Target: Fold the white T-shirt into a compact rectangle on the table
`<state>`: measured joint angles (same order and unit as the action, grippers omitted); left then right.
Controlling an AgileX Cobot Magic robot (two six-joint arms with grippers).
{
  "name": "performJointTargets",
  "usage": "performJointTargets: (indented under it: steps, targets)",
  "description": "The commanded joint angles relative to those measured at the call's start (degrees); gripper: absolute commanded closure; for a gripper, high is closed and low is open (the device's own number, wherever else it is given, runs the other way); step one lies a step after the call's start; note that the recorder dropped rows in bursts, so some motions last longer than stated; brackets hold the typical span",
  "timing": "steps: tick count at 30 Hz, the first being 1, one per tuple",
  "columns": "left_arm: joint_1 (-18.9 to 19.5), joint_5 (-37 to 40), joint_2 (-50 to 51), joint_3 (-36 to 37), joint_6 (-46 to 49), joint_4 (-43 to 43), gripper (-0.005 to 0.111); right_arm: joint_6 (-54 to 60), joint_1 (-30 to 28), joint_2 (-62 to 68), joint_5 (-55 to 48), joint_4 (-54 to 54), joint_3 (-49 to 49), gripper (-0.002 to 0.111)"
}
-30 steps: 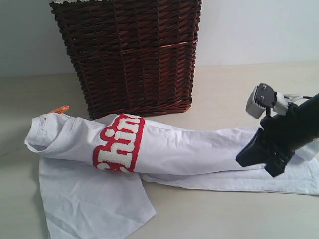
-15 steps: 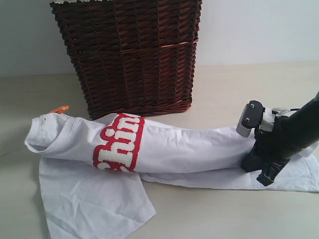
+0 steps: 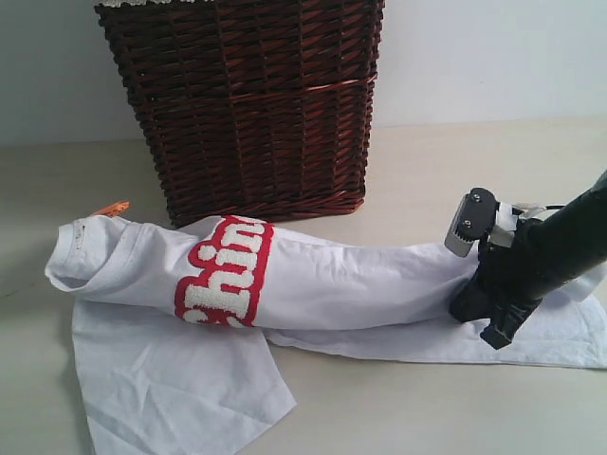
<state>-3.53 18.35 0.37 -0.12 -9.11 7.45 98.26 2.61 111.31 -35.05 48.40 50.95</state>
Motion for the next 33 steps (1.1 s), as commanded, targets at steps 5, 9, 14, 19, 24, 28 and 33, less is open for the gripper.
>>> performJointTargets:
  steps: [5,9,14,19,24,28,33]
  targets:
    - [0.16,-0.62,-0.37,0.12,0.11,0.21,0.107,-4.13,0.06,1.54,-16.53,-18.52,-0.69,0.108]
    - [0.16,-0.62,-0.37,0.12,0.11,0.21,0.107,-4.64,0.06,1.54,-23.50,-23.51,-0.69,0.108]
    - [0.16,-0.62,-0.37,0.12,0.11,0.21,0.107,-8.82,0.06,0.99,-27.43,-29.87,-0.69,0.108]
    - [0.16,-0.62,-0.37,0.12,0.11,0.21,0.107,-7.44,0.06,-6.01,-27.35,-24.84,-0.69,0.108]
    - [0.16,-0.62,-0.37,0.12,0.11,0.21,0.107,1.91,0.06,-17.53,-25.46,-10.42,-0.69,0.101]
    - [0.16,-0.62,-0.37,0.12,0.11,0.21,0.107,12.08,0.06,-18.77,-24.17,3.66,-0.69,0.076]
    - [0.16,-0.62,-0.37,0.12,0.11,0.21,0.107,14.51,4.47,-11.13,-14.83,12.54,-0.69,0.058]
